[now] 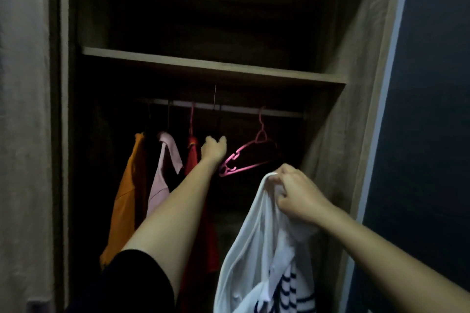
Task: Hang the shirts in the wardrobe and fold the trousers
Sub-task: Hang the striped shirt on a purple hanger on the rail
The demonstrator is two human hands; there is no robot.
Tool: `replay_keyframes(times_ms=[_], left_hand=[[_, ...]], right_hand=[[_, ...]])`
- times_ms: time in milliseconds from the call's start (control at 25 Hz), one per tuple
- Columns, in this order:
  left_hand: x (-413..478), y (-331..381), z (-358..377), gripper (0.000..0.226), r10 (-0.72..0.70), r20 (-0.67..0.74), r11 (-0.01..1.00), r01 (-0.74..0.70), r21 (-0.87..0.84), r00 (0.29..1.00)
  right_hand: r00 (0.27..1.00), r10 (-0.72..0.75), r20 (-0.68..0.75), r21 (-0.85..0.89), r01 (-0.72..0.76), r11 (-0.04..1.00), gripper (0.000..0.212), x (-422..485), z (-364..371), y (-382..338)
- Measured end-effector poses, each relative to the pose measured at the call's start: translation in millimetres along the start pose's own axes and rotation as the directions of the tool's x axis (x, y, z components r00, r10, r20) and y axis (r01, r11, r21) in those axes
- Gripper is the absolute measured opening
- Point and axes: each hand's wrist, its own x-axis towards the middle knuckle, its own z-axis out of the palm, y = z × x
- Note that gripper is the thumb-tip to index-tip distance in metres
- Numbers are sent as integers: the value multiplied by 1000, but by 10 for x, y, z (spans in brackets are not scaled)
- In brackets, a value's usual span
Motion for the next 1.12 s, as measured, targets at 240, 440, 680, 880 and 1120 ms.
replay_keyframes(times_ms=[240, 440, 680, 880, 1120], left_hand=[[203, -13, 89, 30, 122, -65, 979, -110, 172, 990], [21, 52, -36, 33, 237, -81, 952, -214, 221, 968], [-600, -338, -691, 25, 336, -72, 898, -297, 324, 939], [-1382, -677, -1666, 23, 364, -9, 926, -361, 110, 931], [-2007, -1251, -2960, 24, 281, 108, 959, -281, -15, 953]], right_hand=[[1000, -9, 9, 76, 9, 997, 41, 156, 101, 140], [1000, -22, -13, 106, 23, 994, 42, 175, 194, 83], [1000, 8, 11, 90, -9, 996, 43, 137, 437, -178], [998, 44, 49, -57, -41, 998, 47, 43, 491, -381], [987, 92, 134, -167, -69, 983, 51, -90, 383, -391]])
